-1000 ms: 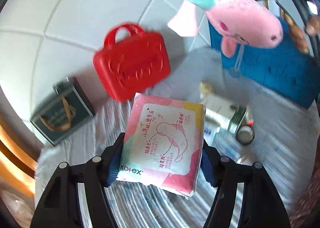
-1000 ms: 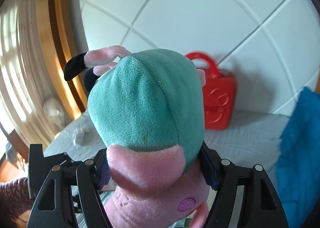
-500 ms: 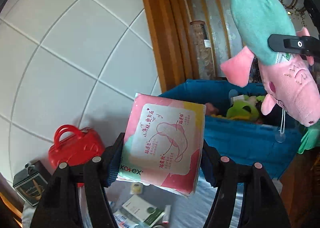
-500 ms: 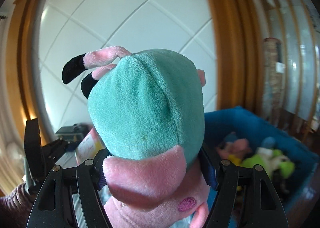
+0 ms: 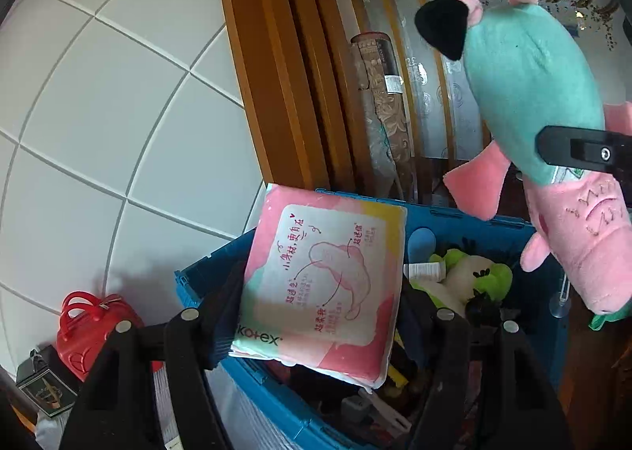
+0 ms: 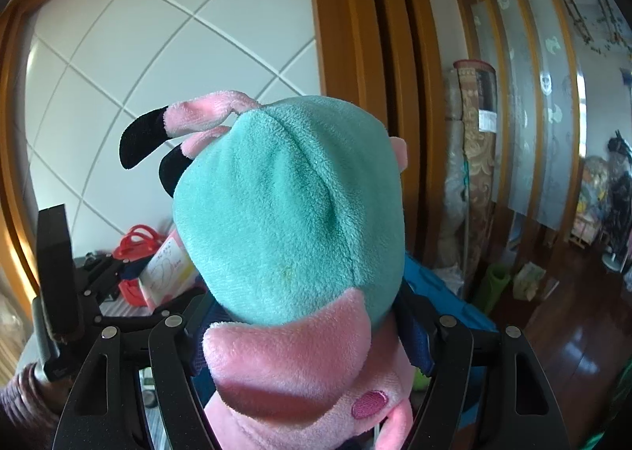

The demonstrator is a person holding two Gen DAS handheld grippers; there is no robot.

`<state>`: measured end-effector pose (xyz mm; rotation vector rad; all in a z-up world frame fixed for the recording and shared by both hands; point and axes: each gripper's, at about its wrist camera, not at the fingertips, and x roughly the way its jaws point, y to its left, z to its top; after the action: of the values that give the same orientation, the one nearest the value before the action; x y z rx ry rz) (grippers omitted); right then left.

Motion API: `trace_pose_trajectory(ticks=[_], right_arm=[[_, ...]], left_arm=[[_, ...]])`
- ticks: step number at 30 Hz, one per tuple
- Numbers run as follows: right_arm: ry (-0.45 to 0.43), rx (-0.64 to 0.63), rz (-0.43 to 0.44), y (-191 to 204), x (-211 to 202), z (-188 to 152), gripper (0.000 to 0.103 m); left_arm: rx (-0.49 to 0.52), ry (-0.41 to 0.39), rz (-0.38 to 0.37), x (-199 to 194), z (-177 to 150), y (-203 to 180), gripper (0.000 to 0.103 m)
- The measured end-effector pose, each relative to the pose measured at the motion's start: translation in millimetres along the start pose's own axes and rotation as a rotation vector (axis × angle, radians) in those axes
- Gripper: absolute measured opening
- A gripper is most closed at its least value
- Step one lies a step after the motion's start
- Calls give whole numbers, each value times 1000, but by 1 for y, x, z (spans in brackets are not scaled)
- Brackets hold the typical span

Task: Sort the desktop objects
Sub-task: 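Carry the pig plush and Kotex pack into the blue crate and release, then return both tools from the crate toward the bed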

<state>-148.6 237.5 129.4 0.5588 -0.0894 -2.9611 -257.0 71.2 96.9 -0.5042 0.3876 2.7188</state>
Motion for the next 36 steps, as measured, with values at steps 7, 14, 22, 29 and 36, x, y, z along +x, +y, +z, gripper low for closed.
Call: trace_pose_trajectory(ticks=[7, 14, 22, 29, 36], right_arm=[[90, 24, 2, -47, 78, 26, 77], [191, 76, -18, -57, 153, 44, 85], [259, 124, 6, -58, 163, 38, 102], [213, 149, 34, -49, 135, 43, 102], [81, 139, 88, -24, 79, 31, 102]], left_arm=[[-2, 23, 86, 43, 32, -20, 88], [-8, 29, 162, 58, 42, -18, 103], [-51, 30, 164, 46, 39, -11, 103], [-82, 27, 181, 31, 27, -1, 103], [-119, 19, 228, 6, 1, 11, 103]])
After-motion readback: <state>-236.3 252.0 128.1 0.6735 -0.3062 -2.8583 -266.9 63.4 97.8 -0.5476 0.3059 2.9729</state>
